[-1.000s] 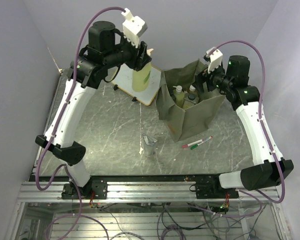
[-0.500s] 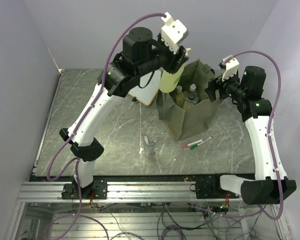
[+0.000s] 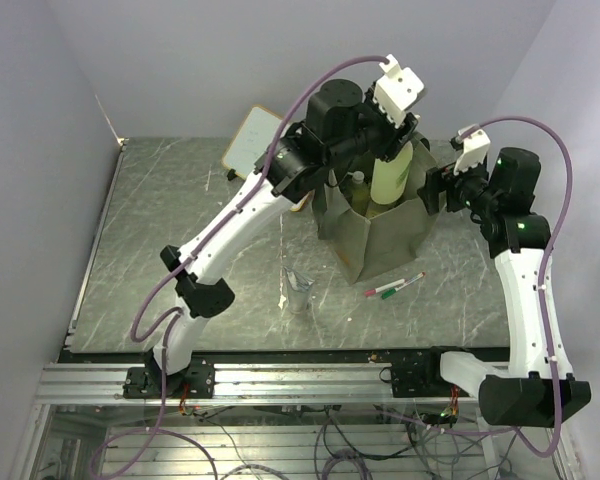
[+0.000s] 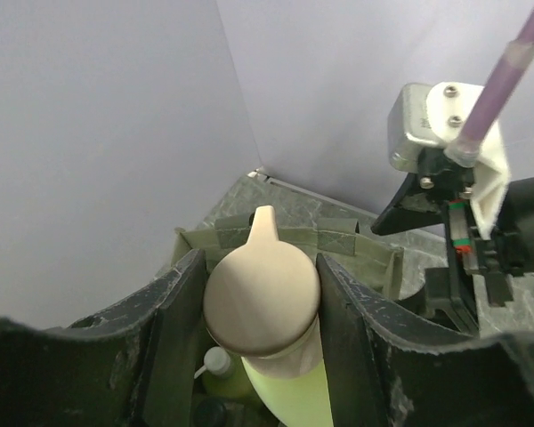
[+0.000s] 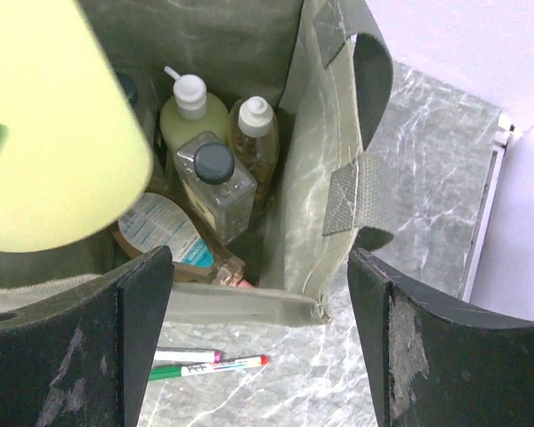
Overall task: Place the personal care products into the canvas bag
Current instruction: Place the care product in the canvas bag.
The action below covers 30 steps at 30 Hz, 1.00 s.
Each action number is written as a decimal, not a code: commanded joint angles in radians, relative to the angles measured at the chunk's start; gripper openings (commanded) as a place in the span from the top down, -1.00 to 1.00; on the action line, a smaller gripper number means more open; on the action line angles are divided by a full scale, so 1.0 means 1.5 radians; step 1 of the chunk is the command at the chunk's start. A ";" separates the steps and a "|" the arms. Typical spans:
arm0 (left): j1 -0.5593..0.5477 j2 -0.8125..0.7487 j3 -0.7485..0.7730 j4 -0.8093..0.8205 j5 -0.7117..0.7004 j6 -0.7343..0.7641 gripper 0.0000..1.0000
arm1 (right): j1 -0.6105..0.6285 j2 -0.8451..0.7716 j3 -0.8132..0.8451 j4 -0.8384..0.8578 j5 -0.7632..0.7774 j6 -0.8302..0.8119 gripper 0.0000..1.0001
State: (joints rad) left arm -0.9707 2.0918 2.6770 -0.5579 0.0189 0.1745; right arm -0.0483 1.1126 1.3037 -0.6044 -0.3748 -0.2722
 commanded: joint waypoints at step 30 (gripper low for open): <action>-0.004 -0.034 -0.123 0.167 0.004 -0.014 0.86 | -0.055 0.025 0.046 -0.035 -0.198 -0.006 -0.57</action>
State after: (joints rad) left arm -0.9920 2.1593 2.5362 -0.2909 0.0303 0.1059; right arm -0.1299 1.1080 1.2964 -0.6376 -0.5636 -0.2592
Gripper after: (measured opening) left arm 0.074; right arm 0.787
